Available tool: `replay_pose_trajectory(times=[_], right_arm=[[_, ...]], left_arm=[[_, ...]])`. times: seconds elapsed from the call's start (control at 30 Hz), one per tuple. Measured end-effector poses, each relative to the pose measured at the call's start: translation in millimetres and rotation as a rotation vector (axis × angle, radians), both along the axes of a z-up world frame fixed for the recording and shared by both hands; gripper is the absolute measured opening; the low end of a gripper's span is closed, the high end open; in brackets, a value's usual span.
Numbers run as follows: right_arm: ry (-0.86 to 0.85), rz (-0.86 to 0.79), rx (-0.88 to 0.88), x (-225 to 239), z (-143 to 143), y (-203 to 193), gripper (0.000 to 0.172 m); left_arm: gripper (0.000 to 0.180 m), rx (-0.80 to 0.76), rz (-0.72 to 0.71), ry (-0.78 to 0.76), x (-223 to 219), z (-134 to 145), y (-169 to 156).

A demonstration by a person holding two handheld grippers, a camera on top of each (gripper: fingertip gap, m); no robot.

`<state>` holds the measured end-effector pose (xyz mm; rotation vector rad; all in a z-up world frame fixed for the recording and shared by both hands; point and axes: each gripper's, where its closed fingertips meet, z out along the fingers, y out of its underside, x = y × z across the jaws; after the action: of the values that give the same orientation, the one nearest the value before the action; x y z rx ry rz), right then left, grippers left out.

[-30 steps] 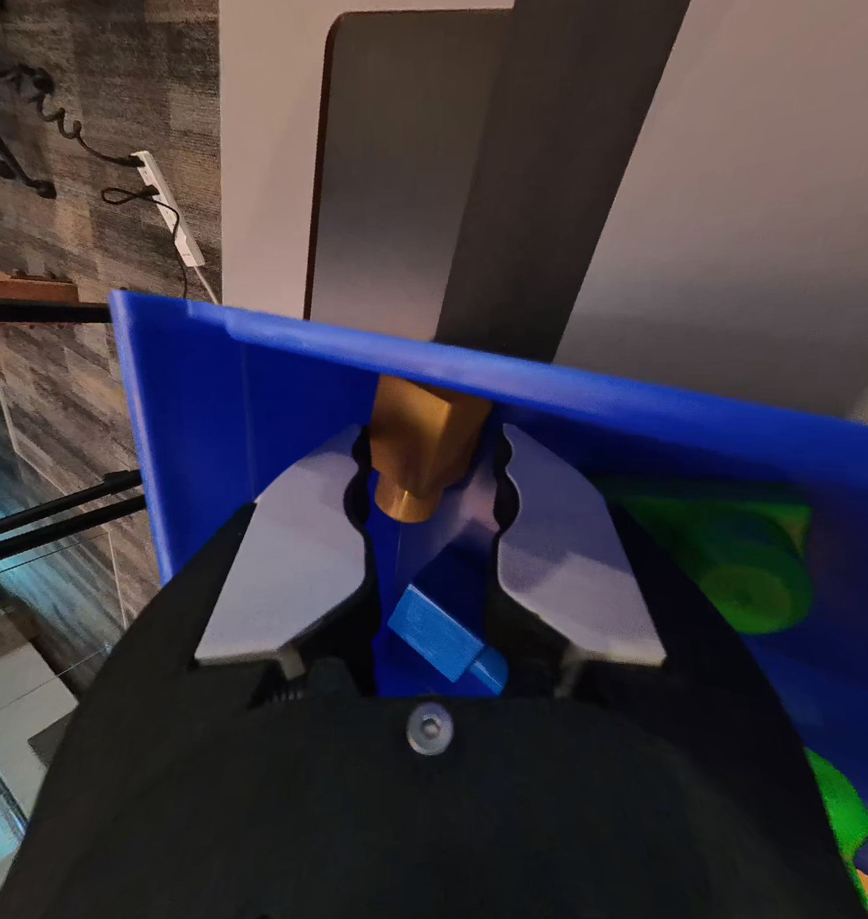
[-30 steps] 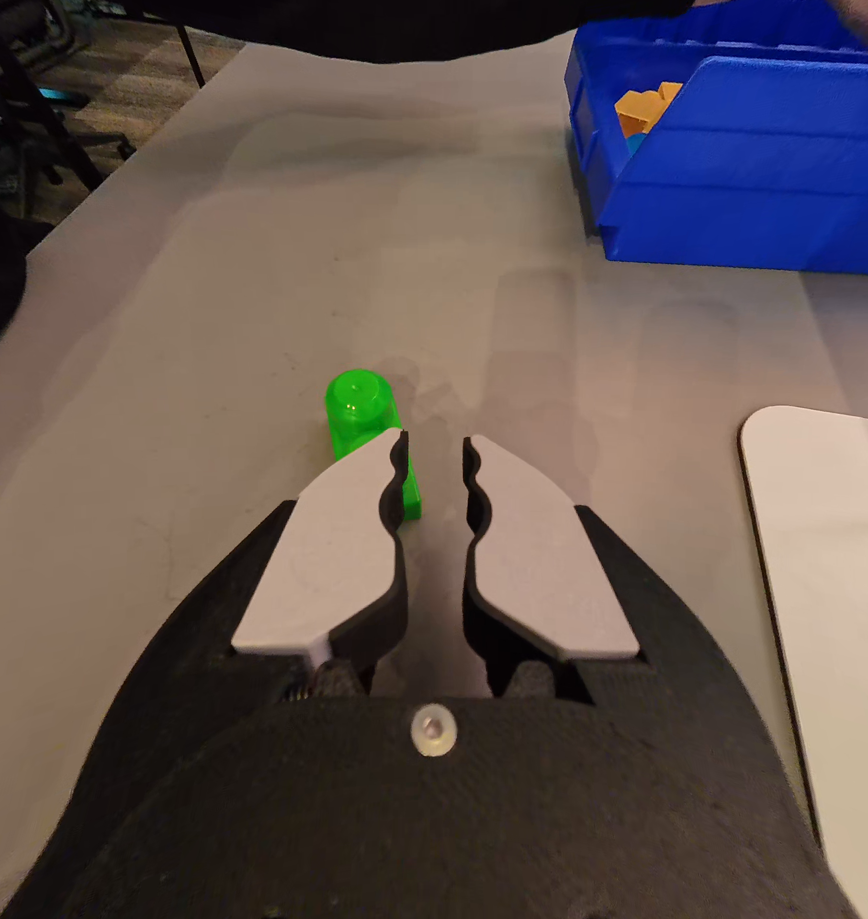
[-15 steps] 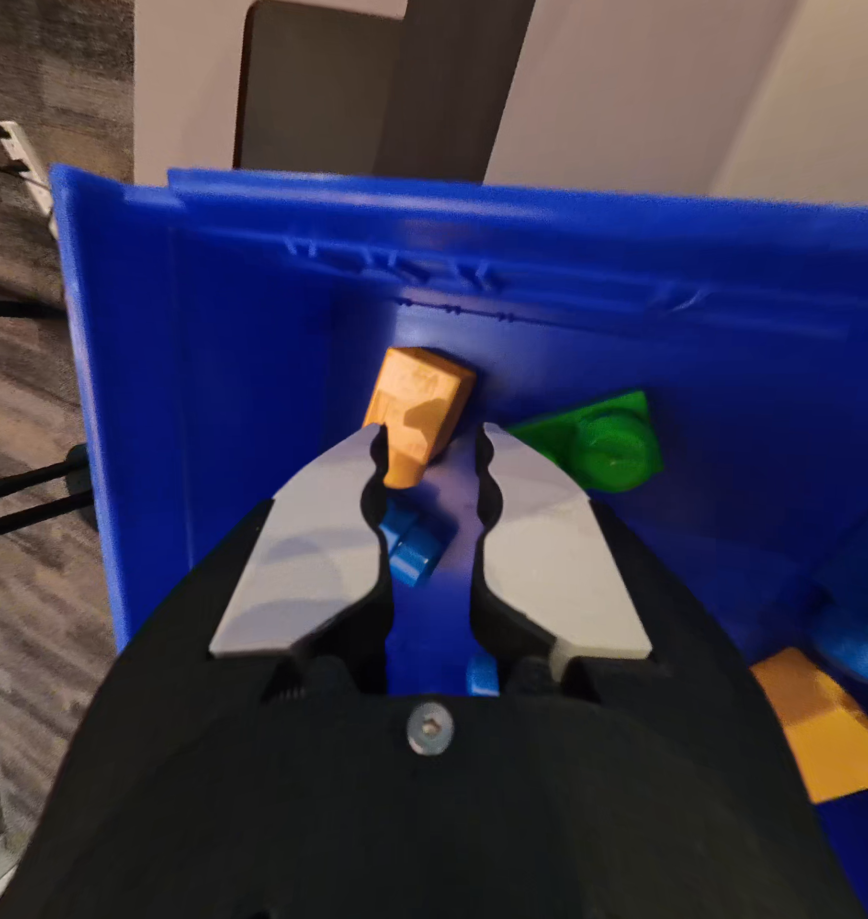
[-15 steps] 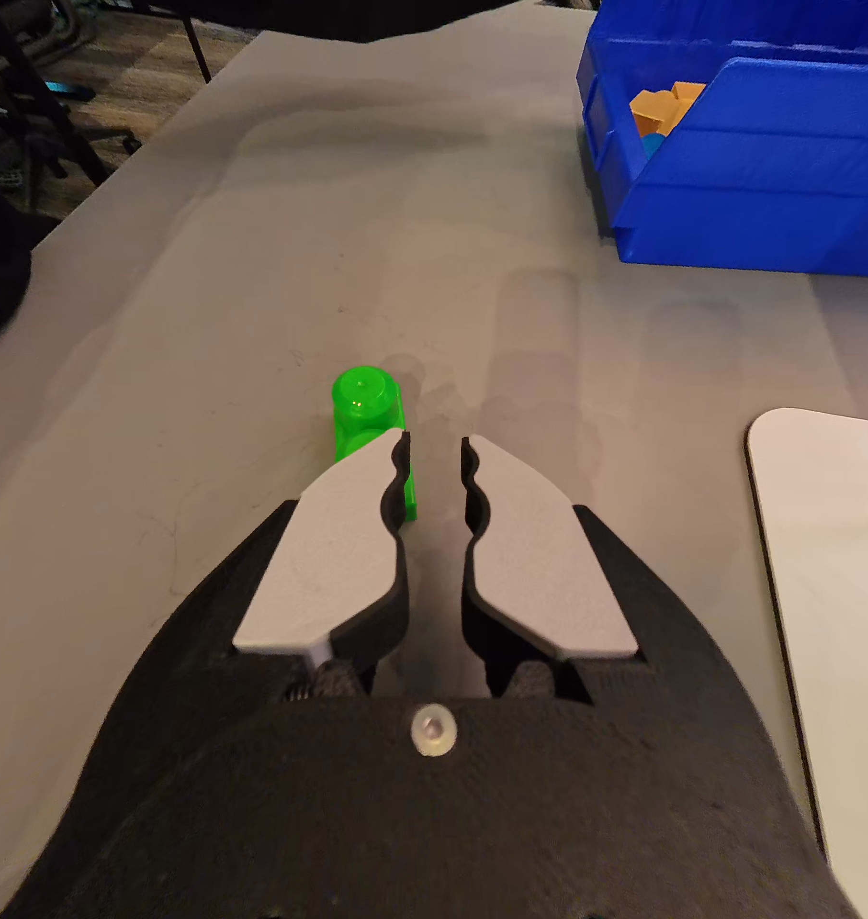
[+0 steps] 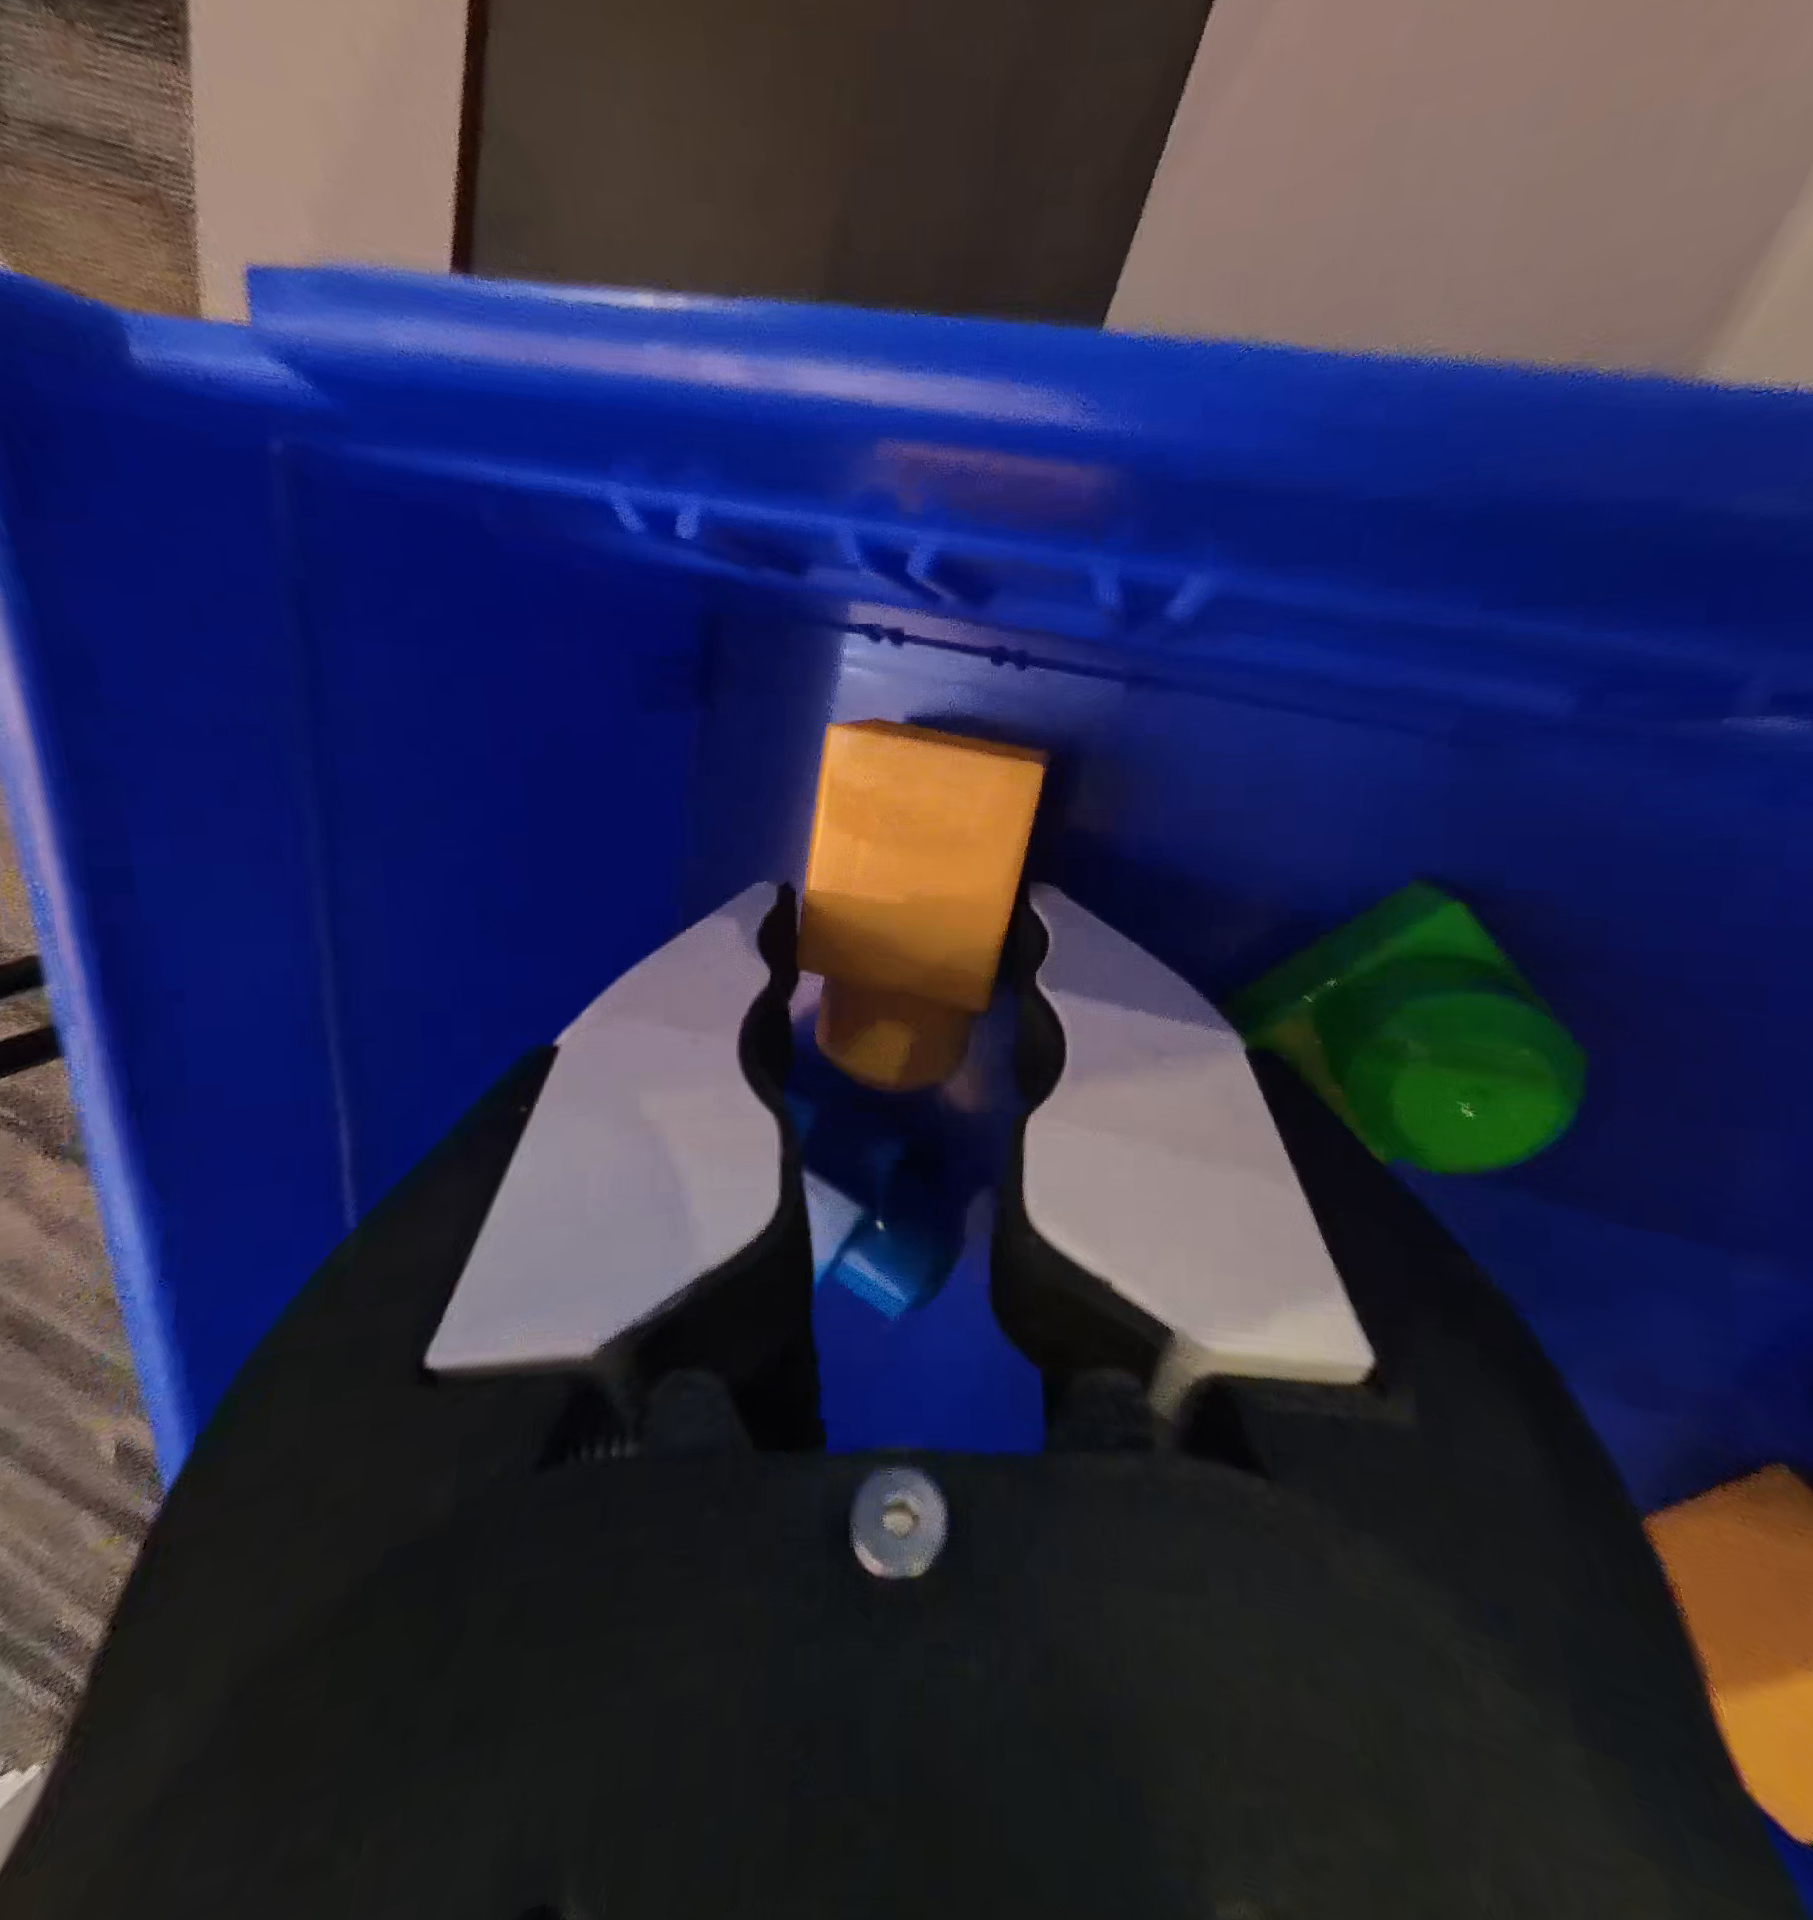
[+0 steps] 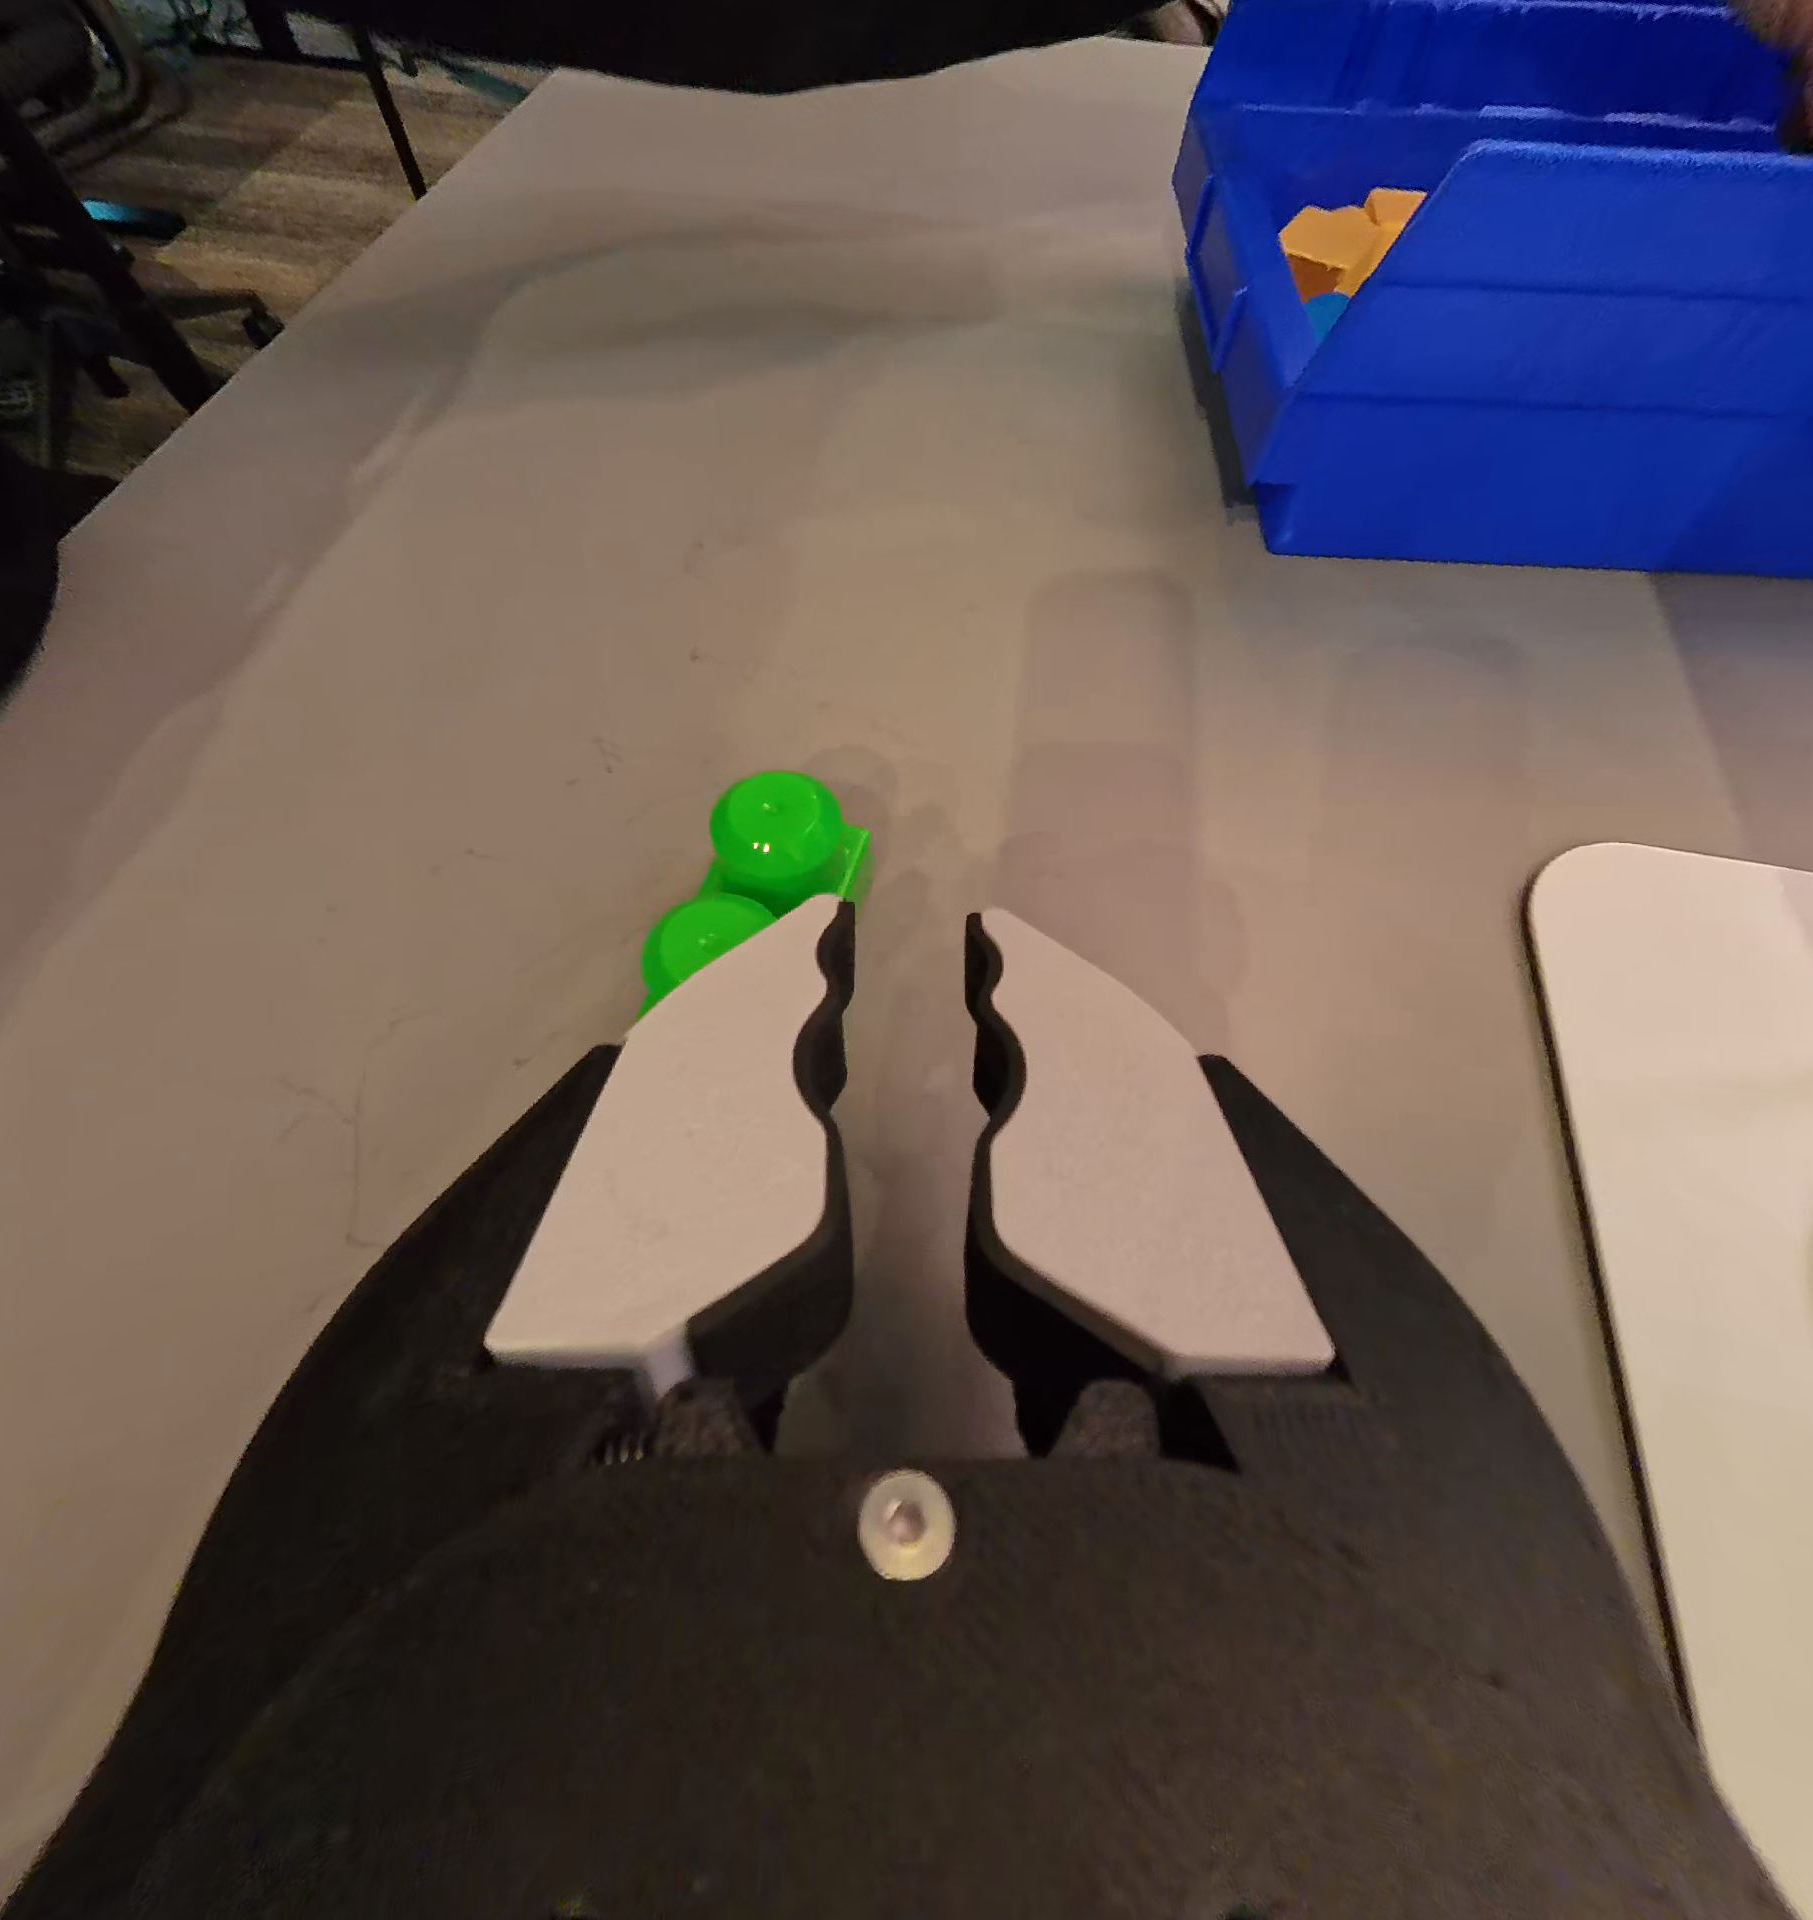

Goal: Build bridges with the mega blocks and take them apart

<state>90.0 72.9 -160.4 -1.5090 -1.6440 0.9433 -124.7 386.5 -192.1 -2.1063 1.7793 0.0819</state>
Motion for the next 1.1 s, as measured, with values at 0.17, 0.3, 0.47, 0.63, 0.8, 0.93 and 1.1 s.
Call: replay_pose_trajectory(times=[0.17,0.3,0.47,0.63,0.8,0.93,1.1], right_arm=[[0.042,-0.055,0.012,1,10,9,0.023],[0.094,-0.115,0.030,-1,29,18,0.027],[0.170,-0.171,0.088,-21,72,23,0.033],[0.103,-0.135,0.199,-62,91,20,0.046],[0.008,-0.095,0.335,-89,84,17,0.053],[0.026,-0.066,0.377,-93,84,10,0.035],[0.049,-0.055,0.356,-91,86,7,0.035]], left_arm=[[0.038,0.139,0.064,-0.001,-12,45,-18],[0.038,0.272,0.066,0.049,-17,86,-70],[0.037,0.374,0.014,0.028,19,112,-159],[0.037,0.351,-0.071,-0.011,78,101,-235],[0.037,0.283,-0.138,-0.113,114,98,-277],[0.037,0.251,-0.160,-0.145,120,95,-290],[0.038,0.212,-0.141,-0.249,125,97,-293]])
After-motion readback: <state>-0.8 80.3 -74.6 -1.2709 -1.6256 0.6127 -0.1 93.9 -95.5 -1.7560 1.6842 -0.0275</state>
